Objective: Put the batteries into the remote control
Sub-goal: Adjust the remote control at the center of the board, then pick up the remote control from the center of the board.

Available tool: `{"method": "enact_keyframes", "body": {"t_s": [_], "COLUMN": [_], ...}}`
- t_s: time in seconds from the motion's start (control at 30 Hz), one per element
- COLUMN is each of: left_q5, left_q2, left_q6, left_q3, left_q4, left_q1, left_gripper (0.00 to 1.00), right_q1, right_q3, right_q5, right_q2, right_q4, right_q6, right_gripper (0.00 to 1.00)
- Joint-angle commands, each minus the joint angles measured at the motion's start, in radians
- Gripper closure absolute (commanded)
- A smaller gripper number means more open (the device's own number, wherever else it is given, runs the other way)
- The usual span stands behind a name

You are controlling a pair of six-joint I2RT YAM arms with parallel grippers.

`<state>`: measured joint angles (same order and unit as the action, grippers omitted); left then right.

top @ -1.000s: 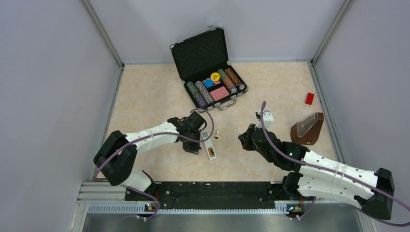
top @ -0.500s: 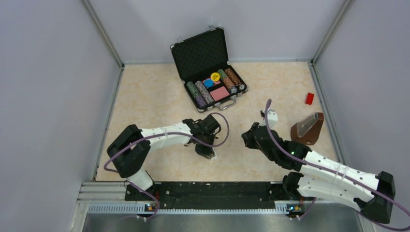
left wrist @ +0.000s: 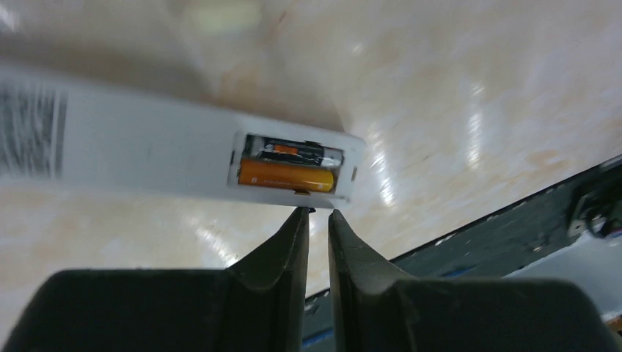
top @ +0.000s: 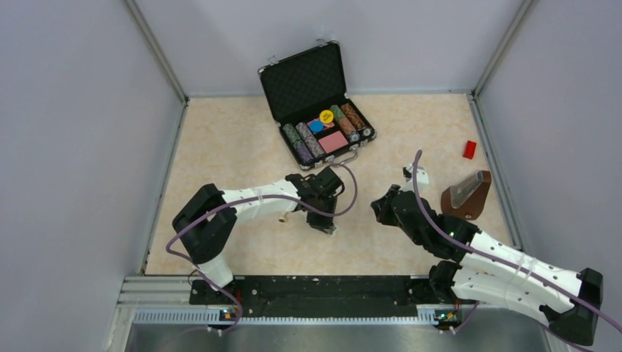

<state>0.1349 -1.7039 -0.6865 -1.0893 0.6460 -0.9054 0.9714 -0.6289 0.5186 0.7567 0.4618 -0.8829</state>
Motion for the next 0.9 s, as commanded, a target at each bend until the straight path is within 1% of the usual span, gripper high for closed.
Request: {"method": "enact_keyframes", "body": {"t_s": [0.0, 0.17, 0.27, 0.43, 0.5, 0.57, 0.67, 0.77, 0.8, 0.87], "left_q5": [0.002, 0.112, 0.139, 0.083, 0.058, 0.048, 0.050, 0.017, 0.010, 0.018], "left_q2": [-0.019, -0.083, -0.109, -0.048, -0.001, 0.053, 0.149, 0.222, 0.241, 0.281], "left_q6": [-0.030, -0.085, -0.092, 0.004, 0.058, 0.125, 0.255, 0.375, 0.403, 0.470], "left_q3": [-0.080, -0.096, -0.121, -0.119, -0.099, -0.064, -0.002, 0.061, 0.082, 0.135], "left_q4": [-0.299, -0.414, -0.421, -0.350, -0.322, -0.300, -0.263, -0.231, -0.232, -0.263], "left_q1": [0.008, 0.011, 0.013, 0.033, 0.066, 0.105, 0.159, 0.169, 0.169, 0.166], "left_gripper": [0.79, 0.78, 0.79, 0.80, 0.79, 0.75, 0.63, 0.50, 0.48, 0.49], "right_q1": [-0.011, -0.010, -0.012, -0.014, -0.016, -0.023, -0.058, -0.140, -0.172, -0.251], "right_q3": [0.001, 0.002, -0.008, -0.013, -0.011, -0.016, -0.028, -0.030, -0.026, -0.019], "right_q5": [0.021, 0.016, 0.018, 0.024, 0.016, -0.015, -0.105, -0.255, -0.316, -0.452], "right_q2": [-0.024, -0.021, -0.029, -0.054, -0.057, -0.053, -0.031, 0.005, 0.019, 0.055], "right_q4": [0.002, 0.004, 0.017, 0.038, 0.040, 0.041, 0.036, 0.007, -0.011, -0.053], "right_q6": [-0.014, -0.021, -0.020, -0.029, -0.034, -0.037, -0.037, -0.023, -0.015, 0.006], "right_gripper": [1.00, 1.00, 1.00, 1.00, 1.00, 1.00, 1.00, 1.00, 1.00, 1.00]}}
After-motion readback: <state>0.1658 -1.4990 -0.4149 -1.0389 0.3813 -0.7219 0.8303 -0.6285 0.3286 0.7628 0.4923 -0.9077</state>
